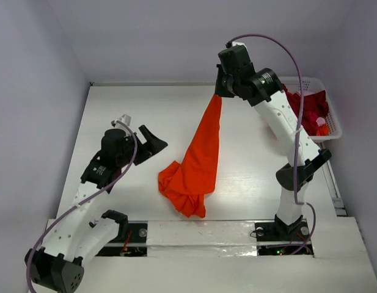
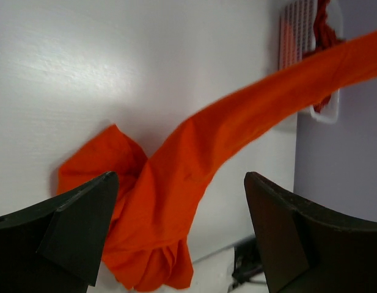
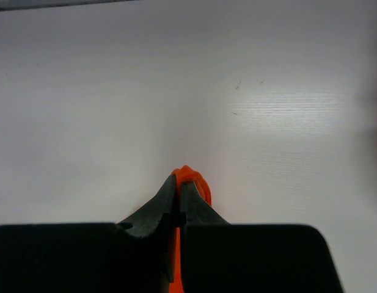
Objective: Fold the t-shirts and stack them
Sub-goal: Flatten the tshirt out
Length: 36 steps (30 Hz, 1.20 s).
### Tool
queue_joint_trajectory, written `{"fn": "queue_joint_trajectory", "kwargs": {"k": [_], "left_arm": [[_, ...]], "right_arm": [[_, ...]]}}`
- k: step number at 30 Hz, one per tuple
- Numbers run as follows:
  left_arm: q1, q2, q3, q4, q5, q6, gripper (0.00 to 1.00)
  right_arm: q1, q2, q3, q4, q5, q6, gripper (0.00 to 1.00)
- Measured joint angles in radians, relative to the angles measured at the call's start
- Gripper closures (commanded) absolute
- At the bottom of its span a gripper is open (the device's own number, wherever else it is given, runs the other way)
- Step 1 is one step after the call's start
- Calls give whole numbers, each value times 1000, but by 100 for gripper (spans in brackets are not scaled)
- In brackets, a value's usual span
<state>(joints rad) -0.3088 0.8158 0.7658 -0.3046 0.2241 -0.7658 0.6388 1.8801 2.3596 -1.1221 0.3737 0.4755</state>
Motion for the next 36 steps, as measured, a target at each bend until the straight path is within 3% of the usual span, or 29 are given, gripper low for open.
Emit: {"fn": "queue_joint_trajectory", "kwargs": {"k": [3, 7, 15, 21, 26, 36], "left_arm": [[-45, 2, -1, -28, 89, 14, 14], [-145, 48, 11, -81, 166, 45, 15], [-325, 103, 11, -113, 187, 43, 15], [-477, 245, 39, -105, 64, 47, 15], [-658, 531, 198, -135, -125, 68, 15], [-684, 680, 390, -205, -380, 121, 15]], "right_arm": [[-10, 6, 29, -2, -14, 0, 100], [-12, 8, 42, -1, -44, 0, 100], [-25, 55, 39, 18, -125, 0, 100], [-61, 227, 166, 16, -181, 0, 100], [-68, 243, 100, 31, -213, 4, 100], [-69, 172, 36, 40, -201, -5, 100]]}}
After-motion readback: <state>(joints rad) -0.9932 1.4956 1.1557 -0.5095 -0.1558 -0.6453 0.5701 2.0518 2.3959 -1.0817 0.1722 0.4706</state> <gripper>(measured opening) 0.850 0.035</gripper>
